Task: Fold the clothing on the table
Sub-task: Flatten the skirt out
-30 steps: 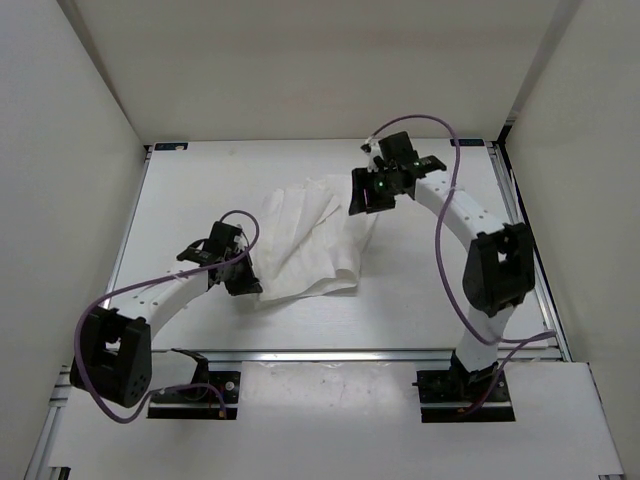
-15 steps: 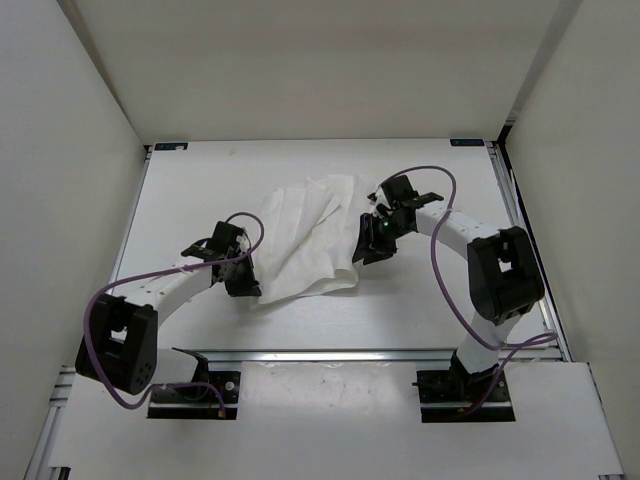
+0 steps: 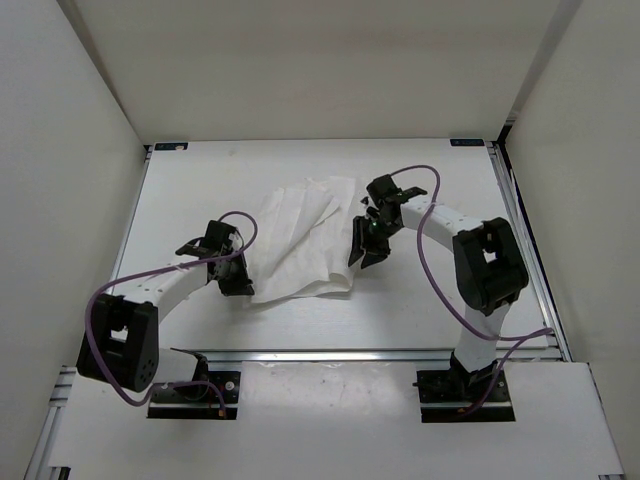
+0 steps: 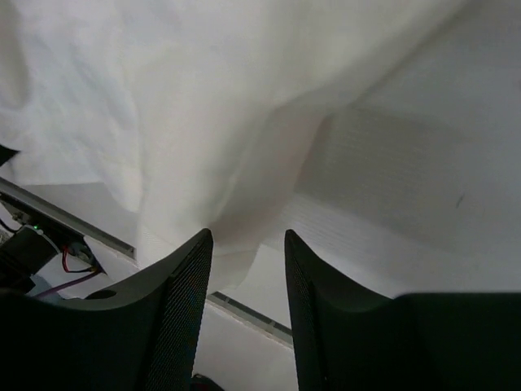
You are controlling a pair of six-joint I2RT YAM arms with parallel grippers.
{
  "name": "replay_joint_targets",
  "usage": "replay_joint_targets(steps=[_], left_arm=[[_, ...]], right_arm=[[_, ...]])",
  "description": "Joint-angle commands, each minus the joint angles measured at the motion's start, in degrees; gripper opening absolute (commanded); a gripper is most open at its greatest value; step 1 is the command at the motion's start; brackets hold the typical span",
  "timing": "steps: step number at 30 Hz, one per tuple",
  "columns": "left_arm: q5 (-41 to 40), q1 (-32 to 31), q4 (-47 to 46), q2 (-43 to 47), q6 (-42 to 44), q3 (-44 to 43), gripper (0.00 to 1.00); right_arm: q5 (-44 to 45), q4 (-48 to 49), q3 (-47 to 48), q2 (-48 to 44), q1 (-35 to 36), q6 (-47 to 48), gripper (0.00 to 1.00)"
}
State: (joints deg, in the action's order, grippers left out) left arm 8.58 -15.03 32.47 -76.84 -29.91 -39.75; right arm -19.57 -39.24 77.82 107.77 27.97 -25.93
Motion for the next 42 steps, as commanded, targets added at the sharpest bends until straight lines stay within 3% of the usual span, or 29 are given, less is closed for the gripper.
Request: replay_joint_targets(steps=[1,8,12,18,24,27,31,38,42], left_arm=[[-0.7,0.5,-0.1,-0.3,0.9,0.8,0.0],[-0.1,-0.2,0.2,-3.0,2.2,-0.6,0.0],[-0.4,-0.2,0.9,-4.2,2.8,-1.7,0.0],[-0.6,-0.6,1.1,-5.2,3.4,-2.1,0.0],[-0.3,-0.8,0.7,-5.5,3.5,-1.6,0.0],[-0.2,-0.9,0.4,-5.9,3.2,-1.3,0.0],[-0.1,-0.8,0.0,-5.3,3.3,-1.1,0.0],[3.1,5.3,-1.3,-3.1,3.2,-0.7,0.0],[8.4,8.4,-3.9,-2.3,2.6,0.5,0.0]], right_arm=[[0.3,-0.7,-3.6,-4.4,-1.2,-3.8,0.46],[-8.3,6.4,-9.7,-2.0,-1.4,-8.1,0.46],[-13.9,15.2,-14.4,-2.6,-1.8,-12.6,0.46],[-15.1,18.6,-17.2,-1.4,-1.2,-15.5,0.45],[-15.8,21.8,-18.4,1.1,1.4,-17.0,0.36],[-15.2,21.3,-16.7,2.9,2.4,-15.7,0.3],[-12.3,16.8,-16.2,3.1,3.1,-13.4,0.0],[2.7,7.5,-20.6,-10.0,-3.4,-9.9,0.0],[4.1,6.6,-26.1,-15.5,-11.1,-8.8,0.0]])
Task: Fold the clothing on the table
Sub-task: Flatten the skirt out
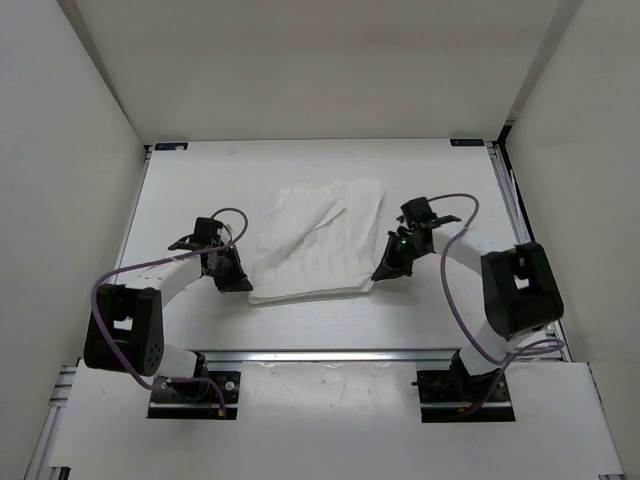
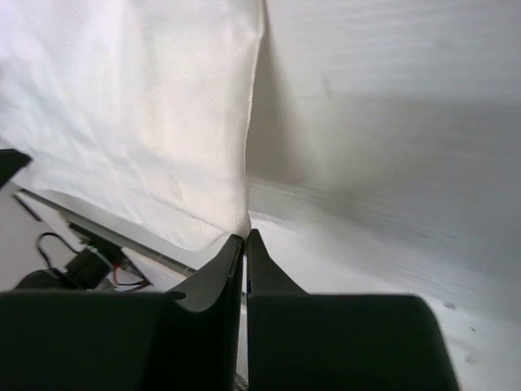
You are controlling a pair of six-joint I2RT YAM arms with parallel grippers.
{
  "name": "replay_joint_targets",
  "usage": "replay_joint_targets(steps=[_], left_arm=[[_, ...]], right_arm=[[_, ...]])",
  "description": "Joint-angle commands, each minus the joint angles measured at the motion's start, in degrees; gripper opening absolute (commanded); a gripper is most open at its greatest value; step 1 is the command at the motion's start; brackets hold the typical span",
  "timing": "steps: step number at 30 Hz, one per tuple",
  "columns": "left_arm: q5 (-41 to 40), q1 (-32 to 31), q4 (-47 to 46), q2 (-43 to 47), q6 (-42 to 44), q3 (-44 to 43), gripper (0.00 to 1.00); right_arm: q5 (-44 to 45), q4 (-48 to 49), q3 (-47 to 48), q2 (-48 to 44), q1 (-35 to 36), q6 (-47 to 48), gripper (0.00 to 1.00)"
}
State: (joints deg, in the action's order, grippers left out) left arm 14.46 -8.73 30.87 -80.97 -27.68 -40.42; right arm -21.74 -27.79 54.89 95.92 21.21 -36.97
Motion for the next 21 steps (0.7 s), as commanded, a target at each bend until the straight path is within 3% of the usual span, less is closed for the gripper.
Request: replay_joint_targets(steps=[1,5,7,12,15,16,19,21], left_arm=[[2.6,2.0,-2.7,2.2,0.3,1.5,0.0],[3.3,0.0,-3.2,1.1,-0.2,2.6,0.0],[4.4,-2.0,-4.5,1.3,-1.3,3.7,0.0],[5.1,-6.3,-6.6,1.0,-3.5,4.5,0.0],[4.6,-7.2,-6.4,0.8,-3.4,4.9,0.0],[4.8,-6.9,-6.4,0.8,-3.3,4.8,0.0],[4.9,-6.0,-6.4,0.5,-3.2,5.1,0.0],[4.8,-5.9,-6.0,0.1,-3.0,5.1,0.0]], right_arm=[[5.7,-4.7,-4.6,-4.9,-6.9,2.5,0.0],[3.4,-4.6,-6.6,-4.7,-12.0,4.4,0.0],[4.9,-6.5,-5.4,-5.1,-12.3,5.0,0.16],[12.2,-10.3,-1.3,-7.9,-9.3,4.1,0.28],[14.4,-12.1,2.6,-8.6,-6.5,4.7,0.26],[13.7,-11.6,3.2,-8.6,-5.1,4.5,0.2],[8.9,-8.3,4.8,-5.8,-1.5,3.2,0.1],[2.8,-2.7,4.0,-4.2,-0.7,2.0,0.1]])
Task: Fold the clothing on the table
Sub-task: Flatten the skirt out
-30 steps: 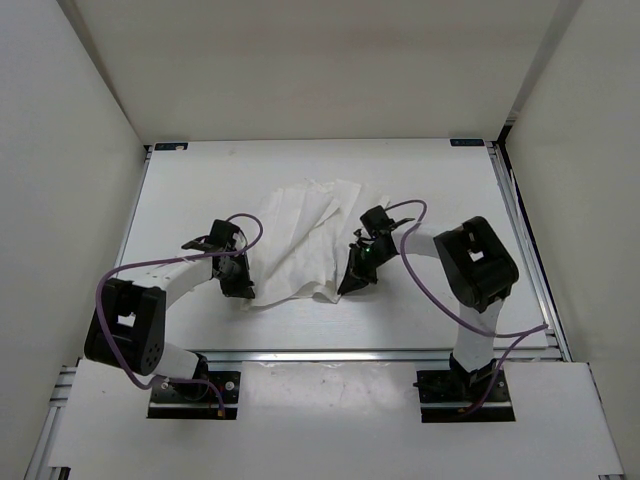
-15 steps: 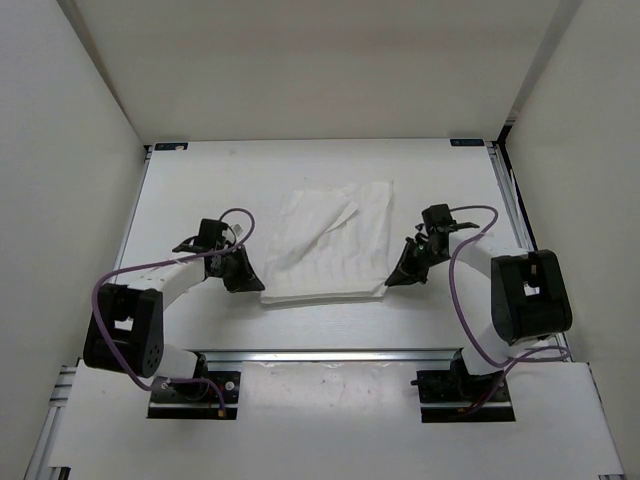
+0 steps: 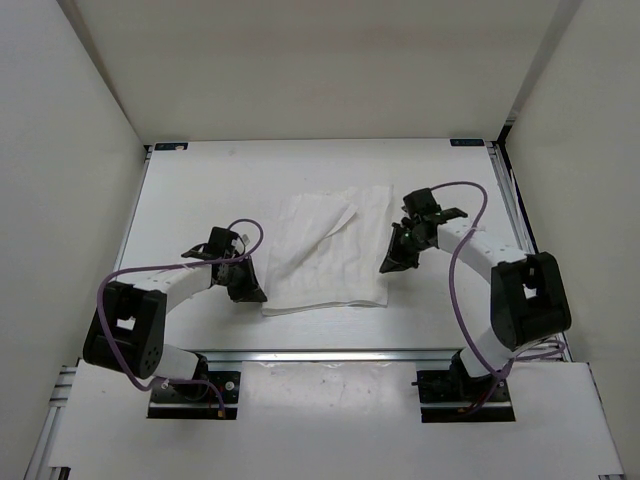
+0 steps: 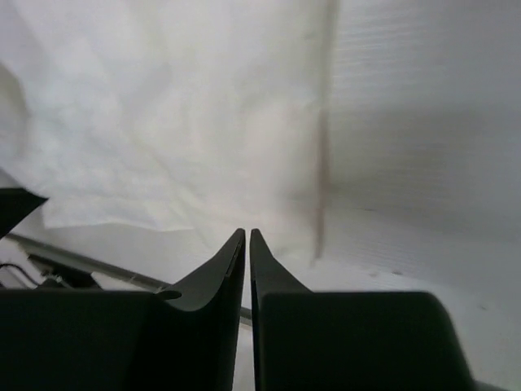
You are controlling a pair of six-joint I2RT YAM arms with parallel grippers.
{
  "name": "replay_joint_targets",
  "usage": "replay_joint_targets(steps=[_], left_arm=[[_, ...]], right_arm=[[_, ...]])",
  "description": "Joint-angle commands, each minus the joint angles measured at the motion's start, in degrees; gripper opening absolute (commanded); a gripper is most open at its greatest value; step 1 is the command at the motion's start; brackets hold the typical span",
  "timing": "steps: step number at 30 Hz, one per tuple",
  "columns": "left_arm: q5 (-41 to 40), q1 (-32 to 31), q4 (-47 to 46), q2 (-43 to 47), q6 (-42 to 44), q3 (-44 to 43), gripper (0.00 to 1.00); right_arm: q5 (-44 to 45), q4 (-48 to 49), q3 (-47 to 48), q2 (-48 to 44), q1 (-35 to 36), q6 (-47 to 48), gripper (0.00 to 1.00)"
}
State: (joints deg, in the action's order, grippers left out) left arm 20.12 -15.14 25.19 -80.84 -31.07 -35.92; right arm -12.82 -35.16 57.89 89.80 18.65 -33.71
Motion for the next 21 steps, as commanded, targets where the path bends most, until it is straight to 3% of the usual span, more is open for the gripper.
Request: replay_joint_targets(steps=[1,5,13,17,20,21], left_arm=[[-1.0,0.5,-0.4,-0.2,0.7,0.8,0.0],[-1.2,0.7,-0.3,0.0,1.0,0.6,0.0],[-1.8,1.9,0.6,0.2,2.2,0.5,0.0],[-1.8,2.0,0.3,-0.2,2.1,0.4,0.0],[-1.7,1.8,0.2,-0.3,2.0,0.2,0.0],[-1.3,1.6,0.0,-0.1,2.0,0.6,0.0]], right_arm=[[-7.4,5.7,0.5,3.4,2.3,-1.8,0.09],[-13.6,10.3,-2.7,6.8,2.4,-1.4,0.07],[-10.2,6.9,-8.6,8.1,-0.3,0.5,0.06],[-7.0,3.2,-7.5,3.8,-2.2,3.0,0.08],[-5.3,1.4,-7.4,-2.3,-3.9,3.7,0.29],[-5.3,1.0,-8.2,-4.3,-4.7,4.2,0.32]])
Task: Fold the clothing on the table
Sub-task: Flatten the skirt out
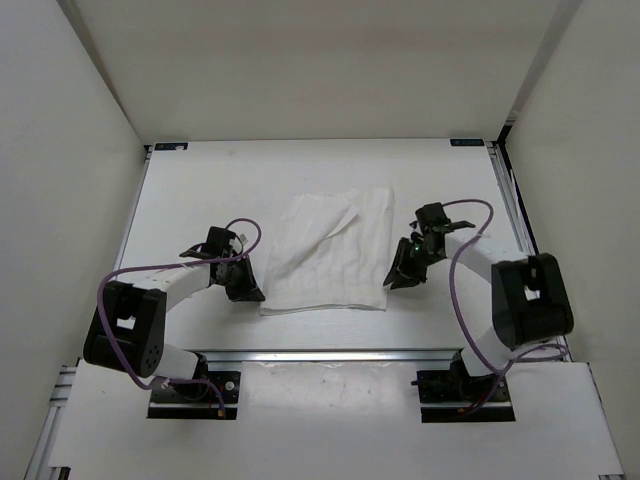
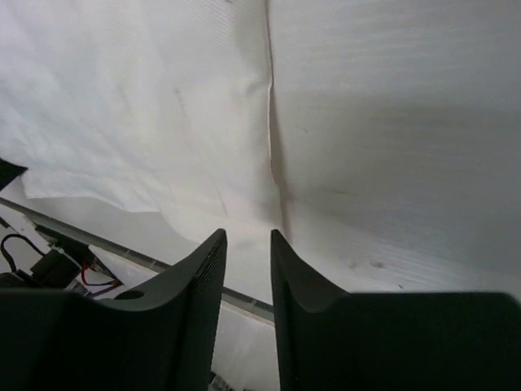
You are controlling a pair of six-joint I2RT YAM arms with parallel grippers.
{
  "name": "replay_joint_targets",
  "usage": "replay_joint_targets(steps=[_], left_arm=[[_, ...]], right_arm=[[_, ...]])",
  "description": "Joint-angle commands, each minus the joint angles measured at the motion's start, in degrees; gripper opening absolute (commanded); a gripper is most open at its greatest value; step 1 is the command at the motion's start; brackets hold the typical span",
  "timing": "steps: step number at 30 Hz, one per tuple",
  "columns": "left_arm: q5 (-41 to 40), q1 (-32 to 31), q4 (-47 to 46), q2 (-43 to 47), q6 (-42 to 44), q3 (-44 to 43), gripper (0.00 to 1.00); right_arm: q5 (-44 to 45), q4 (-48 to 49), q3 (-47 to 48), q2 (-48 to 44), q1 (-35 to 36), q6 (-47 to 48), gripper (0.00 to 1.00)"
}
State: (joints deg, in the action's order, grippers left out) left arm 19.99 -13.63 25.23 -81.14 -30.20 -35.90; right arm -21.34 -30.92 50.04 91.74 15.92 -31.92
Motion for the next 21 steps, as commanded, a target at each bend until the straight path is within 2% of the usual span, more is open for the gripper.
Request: replay_joint_targets(steps=[1,4,8,16,21], left_arm=[[-1.0,0.4,0.3,0.0,0.9,0.6,0.0],[-1.3,0.1,-0.3,-0.3,1.1,0.7,0.0],[-1.2,0.0,-0.1,-0.7,1.2,0.7,0.0],[-1.5,-0.3,0.1,-0.9,1.5,0.0,0.0],[-2.0,-0.3,0.3,-1.1,1.5,0.5,0.0]], right_arm=[[3.9,-4.0,-0.7,-7.8,-2.7,2.5,0.35],[3.8,-4.5,-4.2,-9.6,-4.1,2.8,0.39],[1.6,-1.5,-8.2,-9.6,-2.6,1.7,0.39],[-3.4,8.8,-7.3,-2.9,1.2,-0.7,0.39],[-3.5,10.2,-5.8,2.9,2.7,-0.1,0.36]])
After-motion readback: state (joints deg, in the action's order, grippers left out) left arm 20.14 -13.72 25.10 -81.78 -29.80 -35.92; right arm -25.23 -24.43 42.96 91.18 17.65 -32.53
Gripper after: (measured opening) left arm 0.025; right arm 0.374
